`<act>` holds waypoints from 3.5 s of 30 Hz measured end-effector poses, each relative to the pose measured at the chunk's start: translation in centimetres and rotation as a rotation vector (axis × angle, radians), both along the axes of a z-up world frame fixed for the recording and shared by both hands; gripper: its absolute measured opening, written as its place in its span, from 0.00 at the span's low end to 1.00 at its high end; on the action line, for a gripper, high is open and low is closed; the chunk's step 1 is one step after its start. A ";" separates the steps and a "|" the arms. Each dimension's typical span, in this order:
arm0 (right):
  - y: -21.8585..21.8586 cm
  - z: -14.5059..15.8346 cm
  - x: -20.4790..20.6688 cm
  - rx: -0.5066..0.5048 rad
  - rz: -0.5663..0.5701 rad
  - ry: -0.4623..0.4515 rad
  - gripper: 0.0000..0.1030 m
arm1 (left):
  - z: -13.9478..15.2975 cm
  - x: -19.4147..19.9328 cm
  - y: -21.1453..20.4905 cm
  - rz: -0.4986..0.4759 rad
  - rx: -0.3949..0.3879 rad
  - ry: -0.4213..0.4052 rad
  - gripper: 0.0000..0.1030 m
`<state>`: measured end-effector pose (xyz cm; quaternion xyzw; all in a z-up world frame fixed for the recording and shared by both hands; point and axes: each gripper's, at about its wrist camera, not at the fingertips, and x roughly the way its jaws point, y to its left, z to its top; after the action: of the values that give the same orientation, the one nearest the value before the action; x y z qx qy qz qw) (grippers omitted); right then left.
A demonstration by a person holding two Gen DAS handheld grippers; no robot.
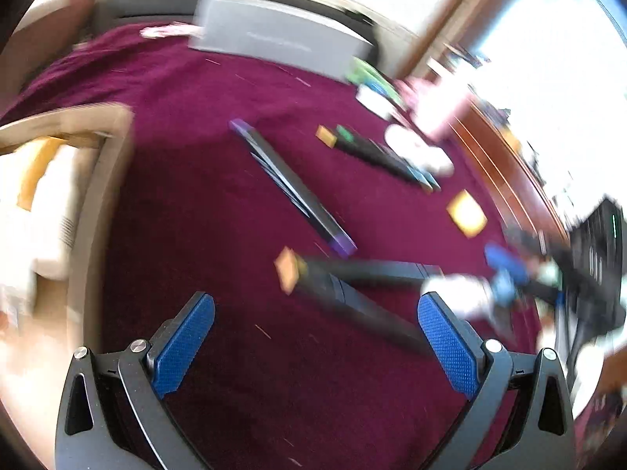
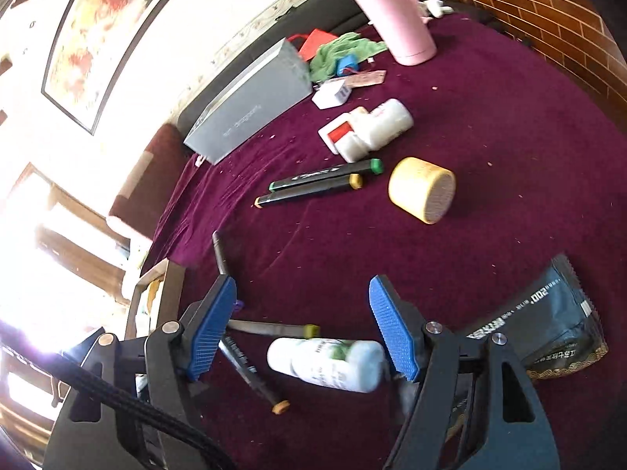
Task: Organize objects
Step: 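Grasp a black marker with a purple cap with the left gripper, then grasp a black marker with the right gripper while the left gripper holds its marker, then carry both black markers into the cardboard box with both grippers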
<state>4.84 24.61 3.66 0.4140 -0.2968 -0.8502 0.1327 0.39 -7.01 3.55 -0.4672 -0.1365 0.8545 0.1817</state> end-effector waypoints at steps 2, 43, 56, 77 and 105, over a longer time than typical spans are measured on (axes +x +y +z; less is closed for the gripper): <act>-0.2 -0.9 -0.1 -0.025 0.004 0.008 0.68 | 0.3 -1.8 -0.6 0.054 0.058 -0.036 0.96; -1.9 -3.6 -1.2 -0.046 0.097 0.051 0.71 | 0.3 0.3 2.9 -0.084 -0.265 0.030 0.11; -6.4 -1.2 1.0 0.056 0.224 0.035 0.71 | -1.6 0.1 4.7 -0.078 -0.378 0.054 0.14; -19.1 -2.6 2.2 0.657 0.668 0.050 0.62 | 0.4 7.7 0.2 -0.127 -0.140 0.003 0.11; -16.4 -1.6 4.7 0.449 0.344 -0.053 0.12 | 0.5 10.9 0.2 -0.128 -0.118 0.090 0.11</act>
<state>9.58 8.17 2.05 0.4996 -0.0302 -0.8485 0.1721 11.30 -6.84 4.01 -0.4458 -0.0476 0.8679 0.2139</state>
